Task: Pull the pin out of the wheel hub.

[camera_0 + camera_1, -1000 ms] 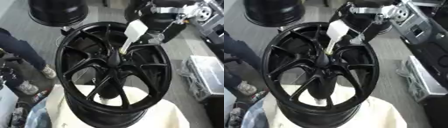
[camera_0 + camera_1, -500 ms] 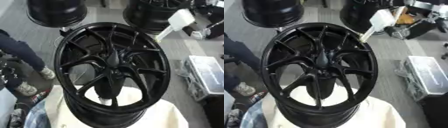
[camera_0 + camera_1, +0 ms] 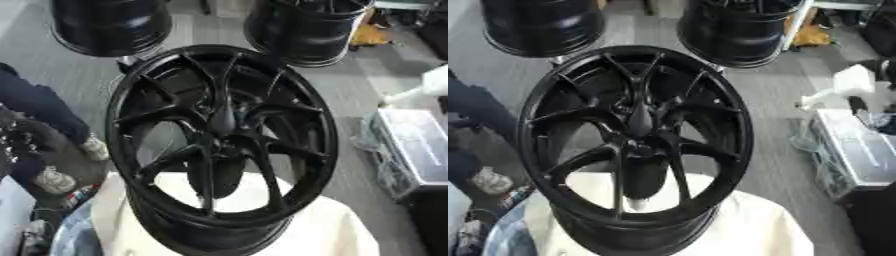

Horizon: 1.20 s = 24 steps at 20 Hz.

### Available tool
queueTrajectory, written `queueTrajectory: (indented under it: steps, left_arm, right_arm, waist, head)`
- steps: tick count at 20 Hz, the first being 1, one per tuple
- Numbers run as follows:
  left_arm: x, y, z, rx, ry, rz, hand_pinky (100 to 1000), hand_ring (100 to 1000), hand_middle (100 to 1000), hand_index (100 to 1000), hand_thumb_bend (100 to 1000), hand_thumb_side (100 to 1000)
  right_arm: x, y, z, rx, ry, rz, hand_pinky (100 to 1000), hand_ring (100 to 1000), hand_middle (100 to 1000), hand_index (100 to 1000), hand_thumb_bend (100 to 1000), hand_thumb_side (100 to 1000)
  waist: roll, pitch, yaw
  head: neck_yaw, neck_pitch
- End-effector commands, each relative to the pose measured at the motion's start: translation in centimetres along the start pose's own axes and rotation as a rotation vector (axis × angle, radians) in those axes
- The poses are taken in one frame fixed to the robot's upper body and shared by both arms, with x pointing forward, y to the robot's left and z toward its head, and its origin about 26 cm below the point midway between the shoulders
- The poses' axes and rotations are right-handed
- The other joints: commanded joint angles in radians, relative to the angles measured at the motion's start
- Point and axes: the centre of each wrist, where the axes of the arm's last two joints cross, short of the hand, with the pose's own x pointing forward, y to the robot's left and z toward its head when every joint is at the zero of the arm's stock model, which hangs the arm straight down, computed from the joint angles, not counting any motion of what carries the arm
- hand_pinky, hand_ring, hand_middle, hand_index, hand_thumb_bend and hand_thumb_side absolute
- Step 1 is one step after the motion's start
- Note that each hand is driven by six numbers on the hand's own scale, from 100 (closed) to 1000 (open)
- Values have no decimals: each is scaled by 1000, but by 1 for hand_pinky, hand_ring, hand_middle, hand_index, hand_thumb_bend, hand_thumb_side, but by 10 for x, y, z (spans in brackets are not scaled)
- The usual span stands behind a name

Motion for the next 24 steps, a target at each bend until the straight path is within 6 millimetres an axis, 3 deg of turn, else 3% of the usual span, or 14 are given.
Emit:
queueTrajectory:
  steps: [1,2,3,4,5,6,7,11,15,24]
  left_arm:
    - [8,2,1,7,-15,-23,731,594,572,668,100,897]
    - [8,2,1,7,-16,-21,731,594,572,668,100,897]
    - [8,2,1,9,-15,-20,731,594,572,668,100,900]
    - [7,2,1,10,-14,-19,731,594,572,668,100,900]
    - [7,1,2,10,-13,-19,731,594,572,668,100,901]
    - [7,1,2,11,-12,-19,731,594,572,668,100,901]
    - [7,1,2,11,-12,-19,731,594,572,668,100,901]
    - [6,0,1,10,-10,-15,732,595,573,668,100,905]
    - [5,0,2,12,-7,-13,732,595,573,668,100,905]
    - [3,-1,2,11,-16,-9,732,595,573,668,100,902]
  right_arm:
    - [-35,27,26,-119,219,-65,794,713,608,738,100,264]
    - [-44,44,33,-150,290,-105,798,722,608,738,100,264]
    - [-54,64,43,-180,383,-168,805,739,702,851,100,459]
    - [-61,80,50,-200,462,-200,805,739,702,851,100,459]
    - [-65,97,57,-212,542,-231,818,762,768,899,100,584]
    - [-67,108,60,-222,598,-250,818,762,768,899,100,584]
    - [-67,120,62,-238,641,-272,825,776,807,918,100,686]
    - [-55,150,57,-355,718,-349,825,772,819,919,100,728]
    - [-35,166,44,-443,704,-388,814,758,796,909,100,729]
    - [8,177,18,-476,553,-455,780,709,734,884,100,691]
  waist:
    - [5,-15,-1]
    - [6,-15,0]
    - [7,-15,1]
    - [8,-14,2]
    - [9,-13,3]
    - [10,-13,3]
    - [10,-12,2]
    - [11,-13,-2]
    - [15,-13,-5]
    - [29,-8,-15]
  head:
    - [-8,-2]
    - [-10,-2]
    - [-11,-2]
    - [-12,-2]
    - [-13,-2]
    - [-14,-2]
    - [-15,-2]
    - [-15,-2]
    - [-13,-2]
    - [-9,-2]
